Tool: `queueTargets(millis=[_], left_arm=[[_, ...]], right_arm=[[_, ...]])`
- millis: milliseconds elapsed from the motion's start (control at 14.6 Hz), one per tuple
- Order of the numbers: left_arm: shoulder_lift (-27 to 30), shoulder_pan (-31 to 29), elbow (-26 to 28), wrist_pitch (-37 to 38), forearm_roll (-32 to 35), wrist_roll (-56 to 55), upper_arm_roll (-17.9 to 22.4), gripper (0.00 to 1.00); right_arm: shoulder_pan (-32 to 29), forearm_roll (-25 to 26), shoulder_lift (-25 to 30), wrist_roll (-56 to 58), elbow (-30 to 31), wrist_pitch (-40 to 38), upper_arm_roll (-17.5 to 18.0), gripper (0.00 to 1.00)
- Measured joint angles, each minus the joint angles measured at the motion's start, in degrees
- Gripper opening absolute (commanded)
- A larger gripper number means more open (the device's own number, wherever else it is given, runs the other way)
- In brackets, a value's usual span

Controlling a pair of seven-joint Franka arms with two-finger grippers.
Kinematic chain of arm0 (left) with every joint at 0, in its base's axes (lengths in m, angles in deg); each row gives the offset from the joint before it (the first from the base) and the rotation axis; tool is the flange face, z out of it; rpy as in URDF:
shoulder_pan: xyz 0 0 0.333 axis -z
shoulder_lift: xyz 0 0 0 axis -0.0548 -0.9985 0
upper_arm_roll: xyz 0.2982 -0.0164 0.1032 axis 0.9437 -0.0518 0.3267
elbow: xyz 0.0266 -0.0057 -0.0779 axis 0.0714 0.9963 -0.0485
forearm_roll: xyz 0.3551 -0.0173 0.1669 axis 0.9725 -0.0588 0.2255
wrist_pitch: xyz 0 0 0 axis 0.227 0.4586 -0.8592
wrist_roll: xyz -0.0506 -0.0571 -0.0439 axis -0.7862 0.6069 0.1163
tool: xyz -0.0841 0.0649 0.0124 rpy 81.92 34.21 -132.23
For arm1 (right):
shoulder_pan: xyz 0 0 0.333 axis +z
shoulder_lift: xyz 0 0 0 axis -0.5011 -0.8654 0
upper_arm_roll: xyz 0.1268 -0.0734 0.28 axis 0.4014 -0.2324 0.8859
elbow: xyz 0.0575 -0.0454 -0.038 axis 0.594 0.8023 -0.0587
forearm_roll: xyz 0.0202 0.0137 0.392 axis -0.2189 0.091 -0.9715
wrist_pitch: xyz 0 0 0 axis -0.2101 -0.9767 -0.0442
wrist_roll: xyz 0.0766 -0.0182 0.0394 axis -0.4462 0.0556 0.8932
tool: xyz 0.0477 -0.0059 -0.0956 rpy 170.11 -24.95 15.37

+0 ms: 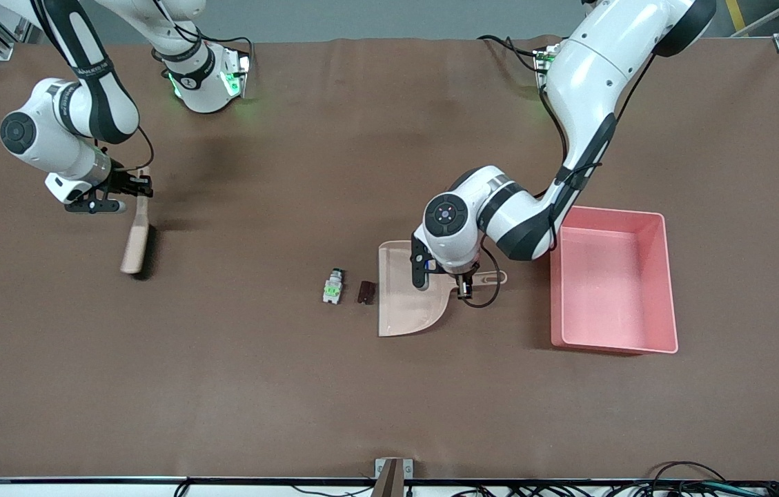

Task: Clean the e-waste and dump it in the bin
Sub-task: 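Close the left gripper on the dustpan while the right gripper grasps the brush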

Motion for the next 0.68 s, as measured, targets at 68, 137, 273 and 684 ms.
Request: queueTargets(millis=[68, 137, 273, 684], left_arm=[[-0.07, 0.02, 0.00, 0.00, 0.00, 0.00, 0.00, 0.55], [-0.09, 0.03, 0.00, 0.00, 0.00, 0.00, 0.00, 0.54], [-0.09, 0.05, 0.00, 0.00, 0.00, 0.00, 0.00, 0.49], [-0.10, 0.13, 0.00, 0.00, 0.15, 0.13, 0.00, 0.40]], right_arm=[[0.00, 0.00, -0.01, 0.01, -0.01, 0.00, -0.02, 0.15], [0.00, 0.00, -0.01, 0.01, -0.02, 0.00, -0.02, 0.12], [0.00, 0.00, -0.01, 0.01, -0.03, 0.00, -0.03, 0.00], [0.01, 0.01, -0.02, 0.05, -0.03, -0.12, 0.02, 0.00]])
